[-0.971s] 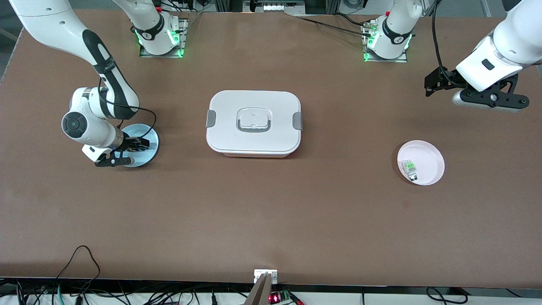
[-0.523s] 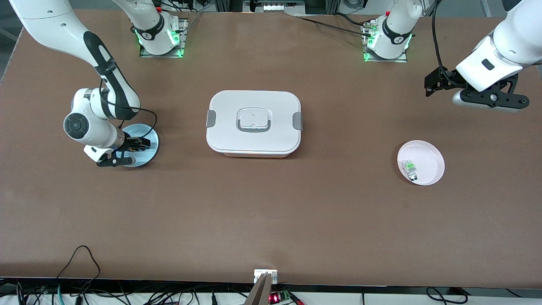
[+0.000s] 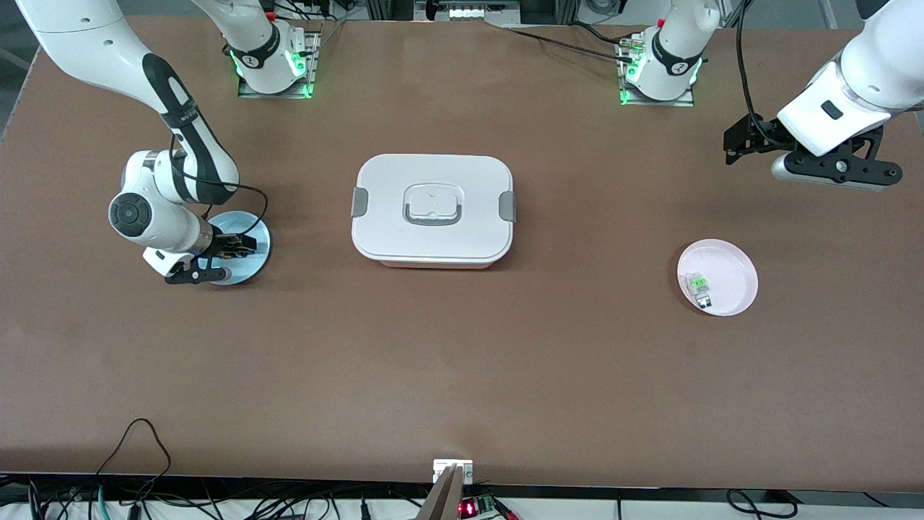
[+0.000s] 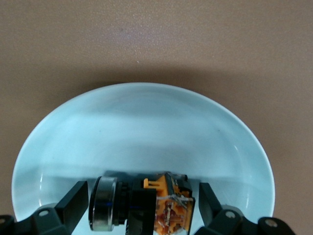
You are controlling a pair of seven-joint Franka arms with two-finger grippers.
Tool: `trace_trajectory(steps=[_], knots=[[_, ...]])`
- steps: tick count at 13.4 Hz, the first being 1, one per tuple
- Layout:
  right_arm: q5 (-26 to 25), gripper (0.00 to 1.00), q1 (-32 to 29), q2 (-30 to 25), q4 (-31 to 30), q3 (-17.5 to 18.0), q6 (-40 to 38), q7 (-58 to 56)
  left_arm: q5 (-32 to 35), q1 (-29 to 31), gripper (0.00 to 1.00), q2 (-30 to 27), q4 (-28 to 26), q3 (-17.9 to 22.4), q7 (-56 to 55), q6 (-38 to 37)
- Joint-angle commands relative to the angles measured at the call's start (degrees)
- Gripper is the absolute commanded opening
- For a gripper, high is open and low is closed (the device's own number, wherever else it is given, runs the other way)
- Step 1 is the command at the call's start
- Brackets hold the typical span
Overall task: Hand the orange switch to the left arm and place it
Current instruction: 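Close the right gripper on the orange switch and lift it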
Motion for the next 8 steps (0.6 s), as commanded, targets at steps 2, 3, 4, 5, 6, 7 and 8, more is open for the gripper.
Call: trace_trajectory(steps=[2, 3, 4, 5, 6, 7, 8], knots=[[-0.74, 1.00, 0.00, 0.01, -0.39, 0.35, 0.44, 0.39, -1.27, 0.31, 1.00, 0.63, 1.61, -0.05, 0.37, -1.21], [-0.74, 0.99, 0.00, 0.01, -0.39, 0.35, 0.44, 0.39, -1.27, 0.31, 1.00, 0.63, 1.61, -0.05, 0.37, -1.21], [-0.74, 0.99, -0.09, -0.07, -0.39, 0.35, 0.44, 0.39, -1.27, 0.31, 1.00, 0.63, 1.61, -0.05, 0.37, -1.21], [-0.82, 0.95, -0.01, 0.01, -0.39, 0.35, 0.35, -0.13, -1.27, 0.31, 1.00, 0.63, 1.61, -0.05, 0.37, -1.21], [-0.82, 0.90, 0.00, -0.16, -0.39, 0.35, 0.35, -0.48, -1.27, 0.31, 1.00, 0.63, 1.61, -0.05, 0.37, -1.30], [-0.82, 0.85, 0.00, -0.25, -0.39, 0.35, 0.35, -0.49, -1.27, 0.31, 1.00, 0.63, 1.61, -0.05, 0.37, -1.21], [-0.91, 0.77, 0.00, -0.25, -0.39, 0.43, 0.35, -0.66, -1.27, 0.31, 1.00, 0.63, 1.61, -0.05, 0.37, -1.21]])
